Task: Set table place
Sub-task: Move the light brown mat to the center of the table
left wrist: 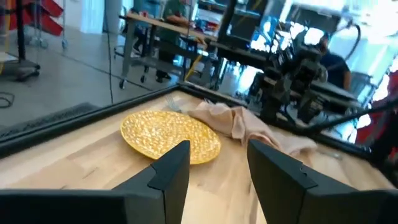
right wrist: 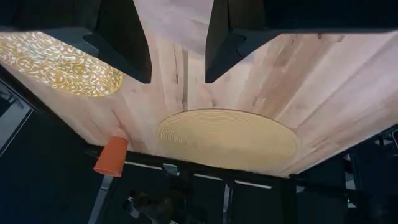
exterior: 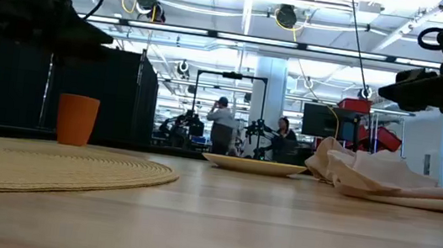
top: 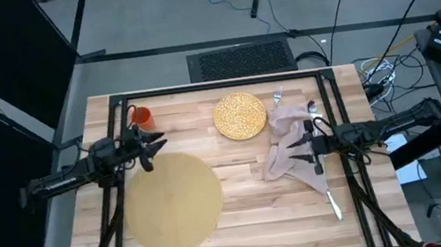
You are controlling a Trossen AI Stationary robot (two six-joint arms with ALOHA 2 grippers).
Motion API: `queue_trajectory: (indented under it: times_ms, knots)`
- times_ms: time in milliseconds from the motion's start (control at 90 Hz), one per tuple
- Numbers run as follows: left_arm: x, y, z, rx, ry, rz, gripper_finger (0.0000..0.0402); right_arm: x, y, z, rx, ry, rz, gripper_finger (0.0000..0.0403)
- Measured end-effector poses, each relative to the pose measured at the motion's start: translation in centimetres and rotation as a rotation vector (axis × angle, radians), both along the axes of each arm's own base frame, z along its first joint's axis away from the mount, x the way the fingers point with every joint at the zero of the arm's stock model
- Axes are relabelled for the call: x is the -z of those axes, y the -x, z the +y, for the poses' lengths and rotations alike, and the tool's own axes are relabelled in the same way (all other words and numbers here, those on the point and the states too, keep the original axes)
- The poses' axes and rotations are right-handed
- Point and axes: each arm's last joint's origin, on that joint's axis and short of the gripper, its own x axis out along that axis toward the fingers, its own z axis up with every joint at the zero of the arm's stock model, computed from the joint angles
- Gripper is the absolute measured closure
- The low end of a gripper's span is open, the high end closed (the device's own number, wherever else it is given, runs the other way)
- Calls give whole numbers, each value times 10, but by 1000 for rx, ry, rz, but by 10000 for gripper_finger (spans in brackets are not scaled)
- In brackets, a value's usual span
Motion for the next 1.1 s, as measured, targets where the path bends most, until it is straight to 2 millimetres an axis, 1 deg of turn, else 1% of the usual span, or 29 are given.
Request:
queue_trajectory:
  times_ms: [78,178,278,400,522,622,711,778,833,922,1011,1100]
  knots:
    - [-1,1,2,-59,17,-14,256,-11,-1,0,9,22,-111,266]
    - [-5,2,4,-162,10,-55,256,-33,1,-1,18,25,-345,266]
    - [-15,3,4,-170,-33,-152,256,-53,7,-1,16,-19,-552,266]
    - [-30,5,2,-140,-139,-284,256,-66,14,-3,30,-47,-703,266]
    - [-49,12,-2,-108,-264,-464,256,-76,22,-4,53,-10,-835,266]
    - [-61,20,-4,-106,-282,-610,256,-83,28,-5,48,-66,-930,266]
    - [-74,25,-6,-92,-250,-688,256,-90,29,-7,64,-155,-945,266]
    - [-90,30,-7,-94,-264,-730,256,-99,28,-9,122,-229,-923,266]
    - [-103,33,-7,-124,-271,-734,256,-108,26,-10,181,-244,-878,266]
    - [-127,36,-6,-208,-260,-671,256,-129,23,-13,274,-175,-797,266]
    - [-152,37,-4,-291,-246,-556,256,-156,21,-18,341,-132,-735,266]
    - [-174,33,-1,-343,-237,-435,256,-181,16,-22,397,-83,-659,266]
